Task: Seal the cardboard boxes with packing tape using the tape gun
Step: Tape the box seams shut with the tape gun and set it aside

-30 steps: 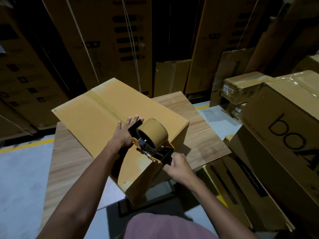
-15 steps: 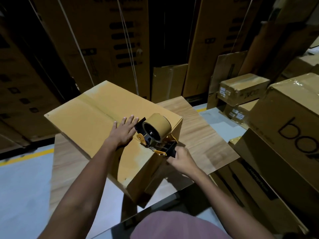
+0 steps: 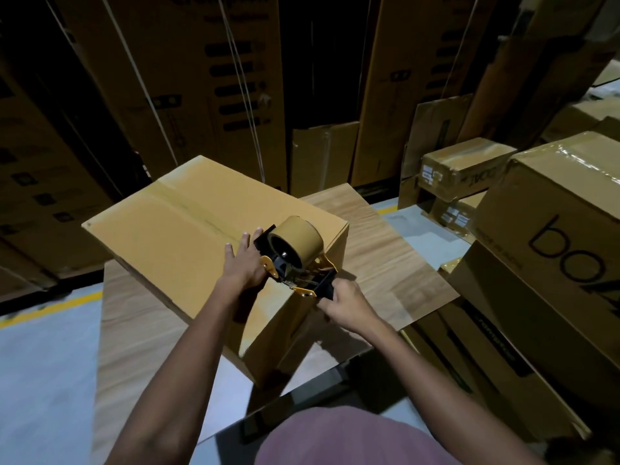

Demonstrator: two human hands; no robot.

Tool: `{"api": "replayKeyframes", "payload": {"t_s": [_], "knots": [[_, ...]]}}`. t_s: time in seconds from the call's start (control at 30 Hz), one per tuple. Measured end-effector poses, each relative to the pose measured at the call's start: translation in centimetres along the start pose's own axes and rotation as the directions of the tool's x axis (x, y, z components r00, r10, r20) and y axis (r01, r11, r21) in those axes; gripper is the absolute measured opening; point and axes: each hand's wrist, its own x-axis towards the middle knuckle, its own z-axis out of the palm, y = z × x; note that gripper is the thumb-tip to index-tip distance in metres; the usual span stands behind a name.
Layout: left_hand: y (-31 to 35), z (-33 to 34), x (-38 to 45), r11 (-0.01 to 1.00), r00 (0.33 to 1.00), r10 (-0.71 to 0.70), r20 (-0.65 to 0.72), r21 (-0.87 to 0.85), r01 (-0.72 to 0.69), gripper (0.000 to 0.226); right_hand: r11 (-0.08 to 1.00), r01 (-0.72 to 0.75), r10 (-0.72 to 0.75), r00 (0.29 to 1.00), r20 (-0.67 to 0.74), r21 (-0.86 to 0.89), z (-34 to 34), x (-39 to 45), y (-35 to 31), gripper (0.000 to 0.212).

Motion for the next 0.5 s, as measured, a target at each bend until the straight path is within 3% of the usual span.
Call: {"api": "replayKeyframes", "payload": {"t_s": [0.17,0.33,0.5], "knots": [[0.8,-0.5,-0.5,0.999,0.999,-0.039,0.027,0.036,0.038,0.064,0.997,0.061,-0.061,0.998,0.008,-0.052,-1.9,-1.2,-0.5,0.019],[1.2,-0.3,-0.6,0.997,0.998,-0.07,-0.001,0.021,0.07,0.057,1.0,-0.008,0.008,1.0,-0.014,-0.029,-3.0,-3.4,2.4,0.025],[4.7,-0.1,-2.5,0.995,0.994,-0.092,0.052,0.041,0.09,0.068,1.0,0.027,-0.027,1.0,0.003,-0.01,-2.4,-3.8,3.2,0.019]]}}
